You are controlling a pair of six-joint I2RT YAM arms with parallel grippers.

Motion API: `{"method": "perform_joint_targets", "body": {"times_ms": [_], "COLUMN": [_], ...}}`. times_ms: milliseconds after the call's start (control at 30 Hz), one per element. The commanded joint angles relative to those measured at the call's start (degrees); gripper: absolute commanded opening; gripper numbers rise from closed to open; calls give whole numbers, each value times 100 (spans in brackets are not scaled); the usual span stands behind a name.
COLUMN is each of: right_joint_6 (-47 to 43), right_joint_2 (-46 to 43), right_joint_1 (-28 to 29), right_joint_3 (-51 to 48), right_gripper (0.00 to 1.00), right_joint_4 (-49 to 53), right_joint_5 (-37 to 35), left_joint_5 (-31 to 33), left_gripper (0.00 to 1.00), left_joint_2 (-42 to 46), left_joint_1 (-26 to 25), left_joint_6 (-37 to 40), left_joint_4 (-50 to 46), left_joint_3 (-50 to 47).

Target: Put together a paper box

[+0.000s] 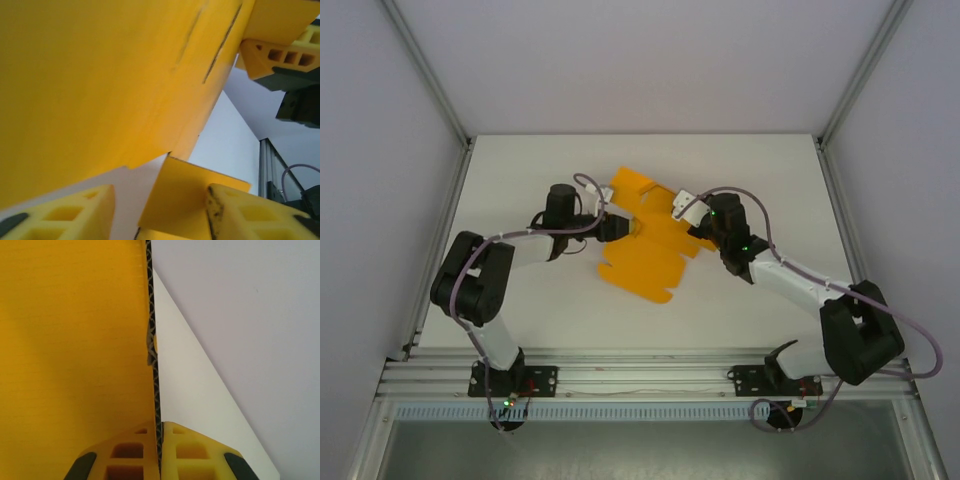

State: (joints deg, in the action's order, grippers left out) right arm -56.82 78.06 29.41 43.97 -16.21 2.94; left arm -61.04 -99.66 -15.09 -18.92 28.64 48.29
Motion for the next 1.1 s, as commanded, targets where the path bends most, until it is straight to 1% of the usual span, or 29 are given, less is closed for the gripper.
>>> {"method": "perform_joint_targets", "body": {"times_ms": [0,67,133,233,300,400,467,533,567,633,733,867,1000,1067], "right_joint_6": [389,481,538,523,505,507,531,517,459,277,-91,-647,-948,-1014], "right_joint_2": [7,8,19,30,11,-19,-23,-42,-53,-72,-138,-223,-207,-146], "right_joint_1": [129,132,127,135,132,132,135,167,196,271,428,761,1067,1248], "right_joint_3": [284,257,259,332,358,352,363,367,365,361,249,56,-89,-104], "right_gripper": [0,0,0,0,0,0,0,0,0,0,0,0,0,0], "right_joint_4": [-455,-592,-672,-622,-604,-659,-659,-640,-599,-479,-359,-114,136,303], "right_joint_5": [516,636,724,704,647,682,814,916,930,914,743,286,-179,-369], "left_joint_5": [-482,-652,-682,-750,-751,-470,-114,280,465,820,1140,1664,1783,1953], "left_gripper": [45,45,45,36,33,21,14,4,0,0,0,0,0,0], "left_joint_2": [-66,-159,-250,-325,-294,-167,-109,-96,-105,-128,-183,-270,-348,-392], "left_joint_1": [-249,-279,-308,-303,-306,-343,-384,-422,-424,-431,-426,-429,-425,-424], "left_joint_6": [-169,-443,-589,-609,-490,-144,84,129,93,-116,-582,-1242,-2229,-2697], "left_joint_4": [754,1231,1452,1372,1160,647,141,-168,-282,-338,-345,-753,-946,-1240], "left_joint_3": [111,52,56,84,73,48,123,182,215,243,262,438,595,738]}}
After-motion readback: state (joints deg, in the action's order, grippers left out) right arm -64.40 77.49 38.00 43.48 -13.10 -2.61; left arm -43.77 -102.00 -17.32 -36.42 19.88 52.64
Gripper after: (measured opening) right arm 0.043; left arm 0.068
